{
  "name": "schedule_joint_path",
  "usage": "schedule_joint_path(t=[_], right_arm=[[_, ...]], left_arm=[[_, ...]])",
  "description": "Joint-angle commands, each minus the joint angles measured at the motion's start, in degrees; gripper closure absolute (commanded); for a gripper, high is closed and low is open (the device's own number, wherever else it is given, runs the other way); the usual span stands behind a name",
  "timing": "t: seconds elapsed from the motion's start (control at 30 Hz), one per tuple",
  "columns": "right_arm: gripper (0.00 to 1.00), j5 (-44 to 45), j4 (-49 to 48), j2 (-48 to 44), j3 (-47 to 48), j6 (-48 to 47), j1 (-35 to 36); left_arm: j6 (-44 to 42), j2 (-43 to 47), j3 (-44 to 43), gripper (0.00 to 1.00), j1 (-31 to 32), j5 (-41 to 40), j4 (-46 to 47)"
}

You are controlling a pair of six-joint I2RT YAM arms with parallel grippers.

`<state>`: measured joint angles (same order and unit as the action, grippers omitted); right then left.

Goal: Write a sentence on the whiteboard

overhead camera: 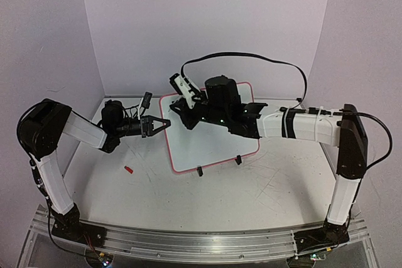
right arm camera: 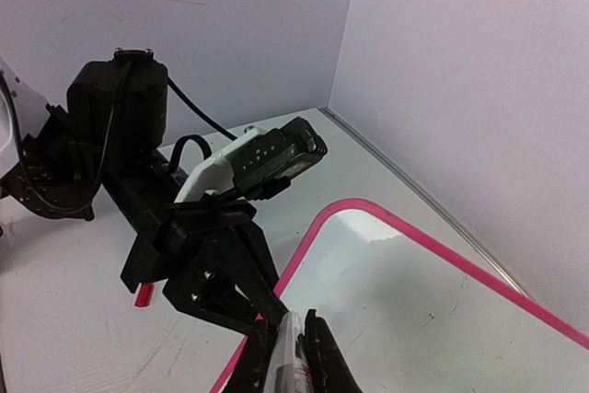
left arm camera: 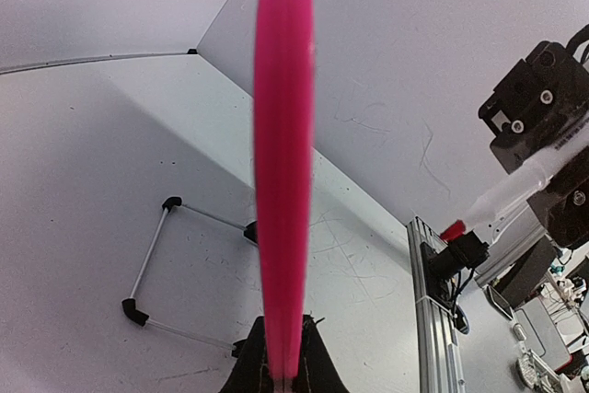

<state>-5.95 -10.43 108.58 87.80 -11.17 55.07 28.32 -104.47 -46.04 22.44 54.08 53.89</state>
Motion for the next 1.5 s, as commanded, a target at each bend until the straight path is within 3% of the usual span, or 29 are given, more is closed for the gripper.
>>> schedule_joint_path(t=[0.0, 0.33, 1.47], right_arm=[[1.0, 4.47, -3.81, 1.69, 3.79, -1.12, 0.39], [1.0, 4.78, -3.02, 4.71, 7.46, -1.11, 0.34], [1.0, 7.67, -5.32, 5.57, 6.93, -1.14, -0.02]], left_arm=[[-3.96, 1.1, -0.73, 1.0, -0.22, -0.87, 0.74], [-4.41, 1.77, -0.57, 1.0, -0.36, -1.52, -0.57], [-4.39, 2.07, -1.14, 1.0, -0.4, -1.26, -1.28]])
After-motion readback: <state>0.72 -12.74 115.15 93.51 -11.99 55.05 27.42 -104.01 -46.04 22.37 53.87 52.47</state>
